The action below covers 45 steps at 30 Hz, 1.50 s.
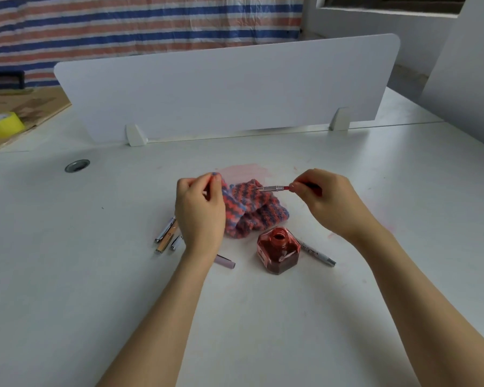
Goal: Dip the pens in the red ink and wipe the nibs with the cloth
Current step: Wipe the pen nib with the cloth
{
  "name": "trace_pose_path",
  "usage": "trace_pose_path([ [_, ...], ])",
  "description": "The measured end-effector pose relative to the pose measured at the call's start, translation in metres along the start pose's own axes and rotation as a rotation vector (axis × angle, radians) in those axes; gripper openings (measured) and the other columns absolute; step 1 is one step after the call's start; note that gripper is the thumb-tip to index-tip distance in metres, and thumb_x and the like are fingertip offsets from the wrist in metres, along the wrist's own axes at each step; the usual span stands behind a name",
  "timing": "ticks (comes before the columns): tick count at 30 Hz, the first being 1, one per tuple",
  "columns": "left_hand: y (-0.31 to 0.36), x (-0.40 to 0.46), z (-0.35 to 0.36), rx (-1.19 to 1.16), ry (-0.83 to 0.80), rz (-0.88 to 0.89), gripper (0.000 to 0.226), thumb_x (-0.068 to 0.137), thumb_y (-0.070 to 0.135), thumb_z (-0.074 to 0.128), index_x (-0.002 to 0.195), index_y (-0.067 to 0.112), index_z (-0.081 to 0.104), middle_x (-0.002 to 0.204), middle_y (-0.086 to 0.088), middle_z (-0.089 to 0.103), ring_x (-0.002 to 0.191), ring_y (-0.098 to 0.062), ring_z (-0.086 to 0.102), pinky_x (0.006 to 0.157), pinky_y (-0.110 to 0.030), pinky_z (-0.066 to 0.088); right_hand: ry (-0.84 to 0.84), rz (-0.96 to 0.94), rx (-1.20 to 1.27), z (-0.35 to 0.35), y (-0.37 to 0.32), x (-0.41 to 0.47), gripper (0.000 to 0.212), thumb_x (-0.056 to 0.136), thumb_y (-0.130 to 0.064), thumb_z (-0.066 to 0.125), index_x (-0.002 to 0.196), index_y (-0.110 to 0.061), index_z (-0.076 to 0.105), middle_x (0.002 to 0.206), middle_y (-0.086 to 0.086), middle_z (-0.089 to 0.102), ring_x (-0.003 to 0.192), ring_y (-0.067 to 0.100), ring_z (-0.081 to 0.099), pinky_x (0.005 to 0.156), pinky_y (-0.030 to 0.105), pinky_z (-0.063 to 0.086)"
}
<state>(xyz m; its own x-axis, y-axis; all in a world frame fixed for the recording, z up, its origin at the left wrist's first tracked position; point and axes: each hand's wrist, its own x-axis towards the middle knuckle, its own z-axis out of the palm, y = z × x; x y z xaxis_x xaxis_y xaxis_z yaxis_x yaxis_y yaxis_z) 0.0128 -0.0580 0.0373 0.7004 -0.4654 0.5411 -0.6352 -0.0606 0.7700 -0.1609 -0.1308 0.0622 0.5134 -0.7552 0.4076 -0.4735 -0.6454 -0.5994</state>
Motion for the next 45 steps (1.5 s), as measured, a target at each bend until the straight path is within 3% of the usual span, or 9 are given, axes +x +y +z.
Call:
trace_pose_path([
  [7, 0.011, 0.055, 0.042, -0.245, -0.022, -0.148, 0.019, 0.089, 0.026, 0.052, 0.095, 0.014, 0.066, 0.099, -0.010, 0.061, 0.084, -0.021, 0.062, 0.081, -0.037, 0.051, 0.106, 0.164, 0.032, -0.001, 0.012, 0.003, 0.017, 0.092, -0.009, 0.047, 0.099, -0.004, 0.061, 0.088, 0.002, 0.058, 0.079, 0.018, 0.052, 0.071, 0.026, 0.039],
  [10, 0.019, 0.052, 0.058, -0.298, -0.313, -0.098, 0.017, 0.092, 0.018, 0.054, 0.108, 0.018, 0.058, 0.100, 0.010, 0.064, 0.086, -0.003, 0.058, 0.084, -0.023, 0.048, 0.135, 0.197, 0.047, -0.001, 0.013, 0.005, 0.021, 0.092, -0.004, 0.043, 0.102, -0.005, 0.061, 0.095, 0.003, 0.059, 0.084, 0.016, 0.051, 0.076, 0.024, 0.040],
  [14, 0.002, 0.040, 0.067, -0.164, -0.679, -0.122, 0.039, 0.094, 0.016, 0.049, 0.133, 0.012, 0.045, 0.131, -0.004, 0.050, 0.109, -0.008, 0.045, 0.094, -0.021, 0.034, 0.126, 0.231, 0.035, 0.000, 0.018, 0.004, 0.020, 0.092, -0.005, 0.045, 0.103, -0.005, 0.062, 0.104, 0.011, 0.064, 0.084, 0.017, 0.052, 0.076, 0.024, 0.041],
  [20, 0.004, 0.022, 0.048, -0.090, -0.548, 0.166, 0.036, 0.085, 0.036, 0.049, 0.113, 0.019, 0.064, 0.108, 0.009, 0.060, 0.113, -0.013, 0.048, 0.101, -0.043, 0.037, 0.072, 0.202, 0.073, 0.000, 0.015, 0.002, 0.019, 0.092, -0.008, 0.047, 0.102, -0.007, 0.063, 0.093, 0.004, 0.061, 0.083, 0.017, 0.054, 0.074, 0.026, 0.042],
  [26, 0.017, 0.014, 0.023, -0.102, -0.580, 0.364, 0.015, 0.083, 0.010, 0.066, 0.097, 0.009, 0.071, 0.085, 0.016, 0.057, 0.095, -0.015, 0.053, 0.082, -0.006, 0.033, 0.033, 0.065, 0.119, 0.001, -0.002, -0.002, 0.019, 0.091, -0.006, 0.049, 0.101, -0.009, 0.064, 0.080, -0.007, 0.058, 0.080, 0.015, 0.057, 0.066, 0.016, 0.042],
  [30, 0.009, 0.006, 0.007, -0.063, -0.492, 0.329, 0.015, 0.083, 0.010, 0.065, 0.096, 0.006, 0.070, 0.092, -0.006, 0.066, 0.088, -0.012, 0.053, 0.074, -0.008, 0.036, 0.099, 0.063, 0.155, 0.005, -0.003, -0.015, 0.029, 0.090, -0.015, 0.053, 0.119, -0.016, 0.052, 0.101, -0.004, 0.057, 0.085, 0.014, 0.054, 0.073, 0.024, 0.042],
  [34, -0.009, -0.009, -0.013, -0.080, -0.332, 0.305, 0.014, 0.083, 0.017, 0.063, 0.091, 0.007, 0.069, 0.083, 0.000, 0.063, 0.076, -0.010, 0.054, 0.065, -0.005, 0.036, 0.173, 0.094, 0.063, 0.007, 0.006, -0.040, 0.021, 0.088, -0.012, 0.054, 0.109, -0.013, 0.053, 0.103, -0.001, 0.053, 0.081, 0.016, 0.052, 0.072, 0.027, 0.041],
  [41, -0.021, -0.046, -0.046, -0.148, -0.319, 0.220, 0.006, 0.086, 0.007, 0.062, 0.089, 0.007, 0.068, 0.084, -0.007, 0.064, 0.072, 0.007, 0.055, 0.057, -0.002, 0.038, -0.166, 0.206, -0.202, 0.008, 0.019, -0.077, 0.019, 0.088, -0.020, 0.056, 0.103, -0.009, 0.059, 0.097, 0.000, 0.046, 0.085, 0.018, 0.046, 0.073, 0.025, 0.033],
  [45, -0.021, -0.058, -0.047, -0.263, -0.394, 0.178, 0.006, 0.085, 0.011, 0.063, 0.089, 0.013, 0.067, 0.086, -0.004, 0.062, 0.067, -0.010, 0.060, 0.053, -0.006, 0.044, -0.131, 0.277, -0.241, 0.009, 0.016, -0.077, 0.013, 0.089, -0.017, 0.052, 0.091, -0.006, 0.060, 0.095, 0.006, 0.051, 0.086, 0.025, 0.051, 0.069, 0.031, 0.038],
])
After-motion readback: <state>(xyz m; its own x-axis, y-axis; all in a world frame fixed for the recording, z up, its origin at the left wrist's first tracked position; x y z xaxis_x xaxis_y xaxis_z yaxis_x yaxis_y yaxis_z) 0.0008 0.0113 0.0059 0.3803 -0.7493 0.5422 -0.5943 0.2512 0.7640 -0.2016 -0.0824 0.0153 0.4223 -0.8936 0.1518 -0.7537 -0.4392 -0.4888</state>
